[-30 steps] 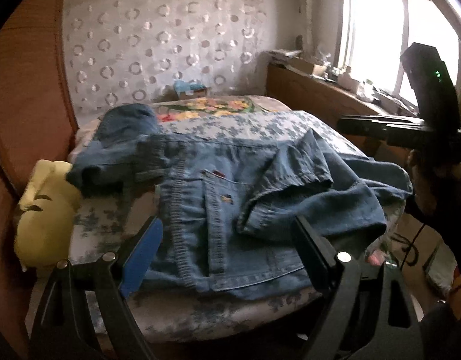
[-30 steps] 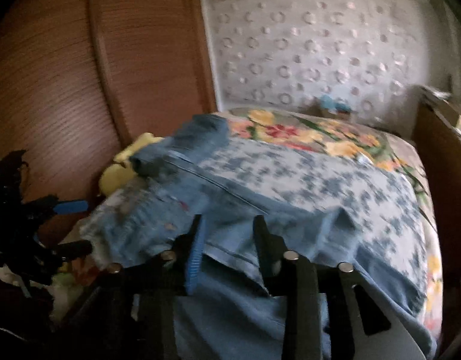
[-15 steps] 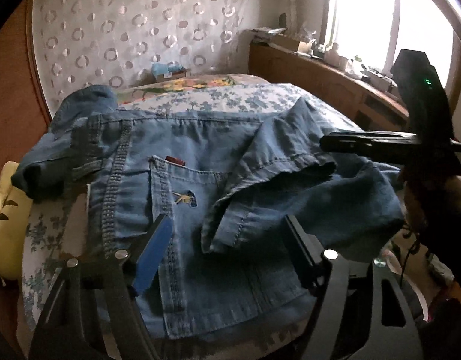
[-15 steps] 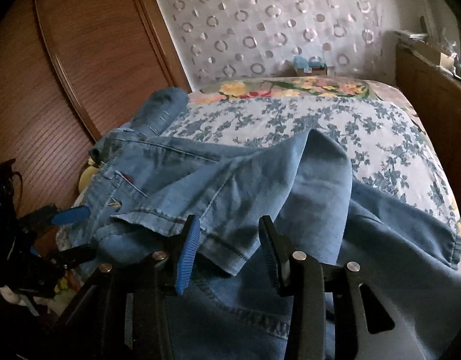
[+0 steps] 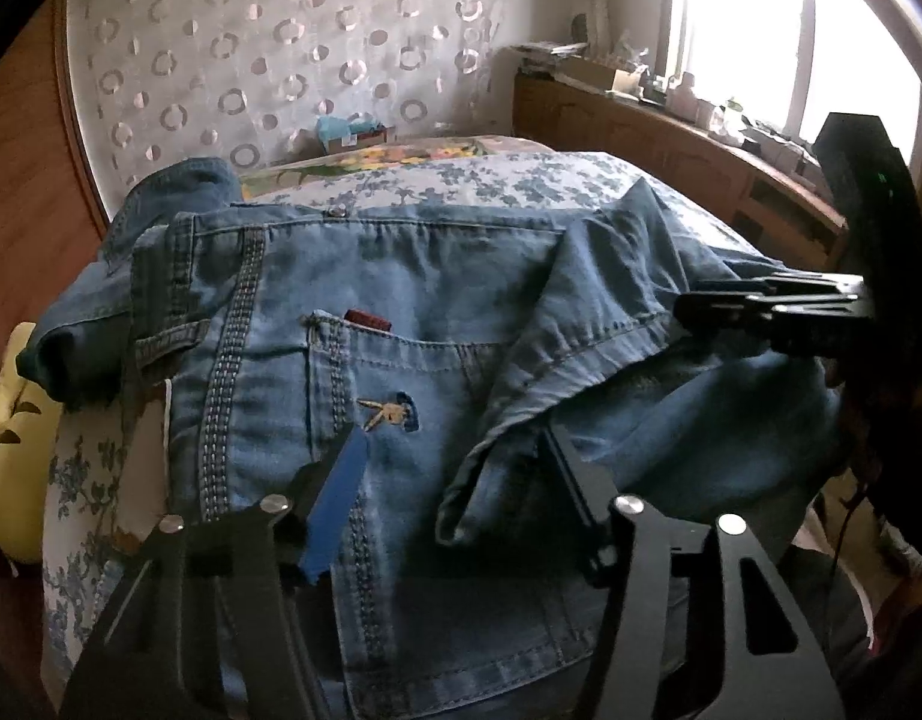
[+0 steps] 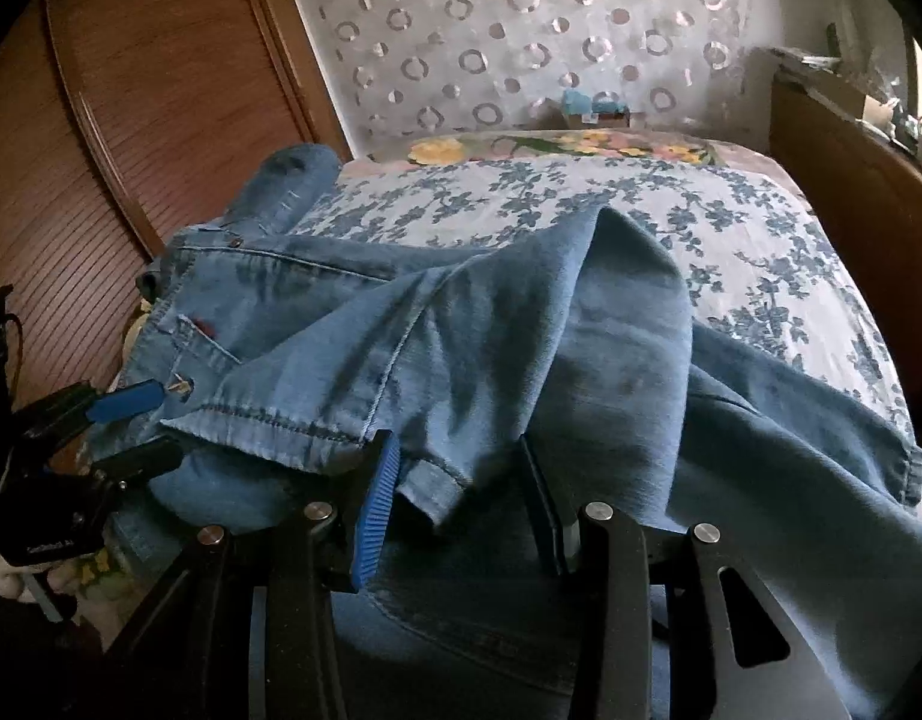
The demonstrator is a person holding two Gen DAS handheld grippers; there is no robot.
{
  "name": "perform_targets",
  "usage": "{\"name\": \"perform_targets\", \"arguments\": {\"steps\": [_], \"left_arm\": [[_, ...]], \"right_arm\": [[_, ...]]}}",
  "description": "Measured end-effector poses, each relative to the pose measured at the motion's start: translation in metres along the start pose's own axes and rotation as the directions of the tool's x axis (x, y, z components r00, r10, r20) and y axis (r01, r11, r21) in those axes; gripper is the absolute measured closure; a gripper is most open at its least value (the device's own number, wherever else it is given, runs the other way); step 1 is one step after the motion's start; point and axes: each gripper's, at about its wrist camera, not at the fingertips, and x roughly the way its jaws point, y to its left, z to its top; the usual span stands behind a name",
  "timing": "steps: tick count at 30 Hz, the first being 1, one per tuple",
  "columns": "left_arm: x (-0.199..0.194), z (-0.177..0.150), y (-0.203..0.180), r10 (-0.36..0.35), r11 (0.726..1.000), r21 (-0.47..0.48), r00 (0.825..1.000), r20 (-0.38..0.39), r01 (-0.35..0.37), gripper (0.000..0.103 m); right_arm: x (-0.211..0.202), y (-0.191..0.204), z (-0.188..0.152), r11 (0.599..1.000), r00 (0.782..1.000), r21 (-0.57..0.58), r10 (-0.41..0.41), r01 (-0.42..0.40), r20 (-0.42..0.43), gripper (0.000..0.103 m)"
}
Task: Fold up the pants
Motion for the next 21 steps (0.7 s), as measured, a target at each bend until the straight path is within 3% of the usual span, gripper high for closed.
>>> {"name": "perform_targets", "arguments": {"steps": [8,14,15,16,17,21], "left_arm": [[0.006,-0.007,-0.002,-0.011,1.0,0.026,1.0,-0.017,0.011,0.057],[0.009,-0.007,-0.013,-0.019,0.998,0.056,1.0,-0.023,0.02,0.079],[0.009,-0.007,-0.016,-0.017,0.997,0.072,1.0,-0.023,0.018,0.087],[0.008,-0.005,-0.019,-0.003,0.996,0.093,1.0,-0.02,0.004,0.092],[0.006,-0.004,-0.02,0.009,0.995,0.102,1.0,-0.018,-0.007,0.095],[-0.014,0.003,-0.021,0.001,0.993,0.118,1.0,0.021,-0.003,0.098]], "right_arm": [[0.0,-0.005,-0.008,0.999,1.0,0.034,0.032,-0.031,-0.001,0.06],[0.008,-0.011,-0.008,0.995,0.995,0.037,0.098,-0.097,-0.028,0.061],[0.008,-0.012,-0.008,0.994,0.994,0.035,0.108,-0.107,-0.027,0.063],[0.007,-0.013,-0.009,0.991,0.992,0.033,0.127,-0.126,-0.022,0.078],[0.006,-0.016,-0.007,0.989,0.989,0.032,0.145,-0.145,-0.017,0.085],[-0.013,-0.018,-0.001,0.982,0.98,0.017,0.189,-0.19,0.055,0.092]]}}
